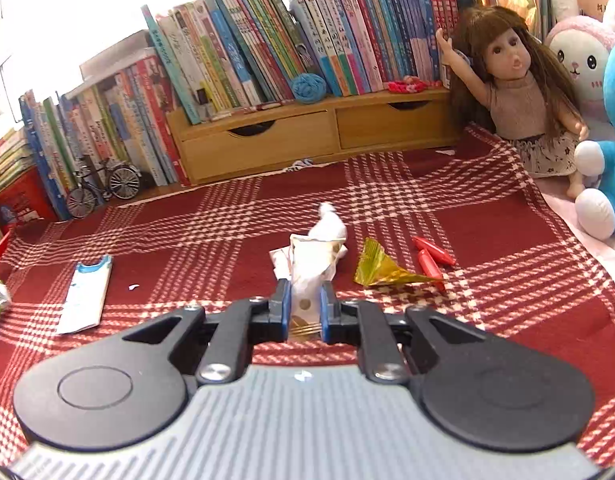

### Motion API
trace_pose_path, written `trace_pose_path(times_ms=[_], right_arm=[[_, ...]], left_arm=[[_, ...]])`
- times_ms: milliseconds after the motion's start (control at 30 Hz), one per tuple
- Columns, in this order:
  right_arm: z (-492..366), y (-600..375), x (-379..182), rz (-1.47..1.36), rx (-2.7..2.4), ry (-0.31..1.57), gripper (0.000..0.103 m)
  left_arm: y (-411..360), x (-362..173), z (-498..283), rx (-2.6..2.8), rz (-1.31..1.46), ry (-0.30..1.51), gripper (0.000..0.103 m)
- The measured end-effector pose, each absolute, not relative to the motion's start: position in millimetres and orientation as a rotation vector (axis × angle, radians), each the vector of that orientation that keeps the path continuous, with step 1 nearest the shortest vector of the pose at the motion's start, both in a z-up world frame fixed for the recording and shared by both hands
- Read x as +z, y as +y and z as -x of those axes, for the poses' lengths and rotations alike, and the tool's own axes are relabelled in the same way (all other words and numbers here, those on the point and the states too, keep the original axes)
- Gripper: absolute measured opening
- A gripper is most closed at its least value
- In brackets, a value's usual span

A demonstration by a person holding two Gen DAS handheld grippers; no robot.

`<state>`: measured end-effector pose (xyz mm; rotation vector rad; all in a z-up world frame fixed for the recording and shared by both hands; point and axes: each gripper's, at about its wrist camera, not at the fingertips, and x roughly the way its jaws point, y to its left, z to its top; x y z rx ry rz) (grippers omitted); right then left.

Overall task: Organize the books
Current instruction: 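Grasp the green wrapper with the left tool while the right tool grasps the white-gold wrapper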

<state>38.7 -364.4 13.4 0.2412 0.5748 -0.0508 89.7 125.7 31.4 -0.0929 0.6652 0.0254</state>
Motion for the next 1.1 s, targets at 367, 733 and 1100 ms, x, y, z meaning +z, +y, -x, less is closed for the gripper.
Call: trace_pose_path(times_ms=[367,733,1100], right_arm=[[44.1,-339.0,47.2,-0.176,0.085,0.521,0.018],[37.2,-336.7,11.6,-0.129,0.018,0.609,0.029],[0.5,-340.2,-28.7,-0.128,-0.009,0.72,0.04]], left_arm=[[110.8,53.8,-42.0,0.007,0.015,0.586,0.065],[111.2,26.2,-93.6,0.174,0.044,0.655,0.081],[102.3,22.7,-76.8,0.071,-0.001,0.644,0.057]])
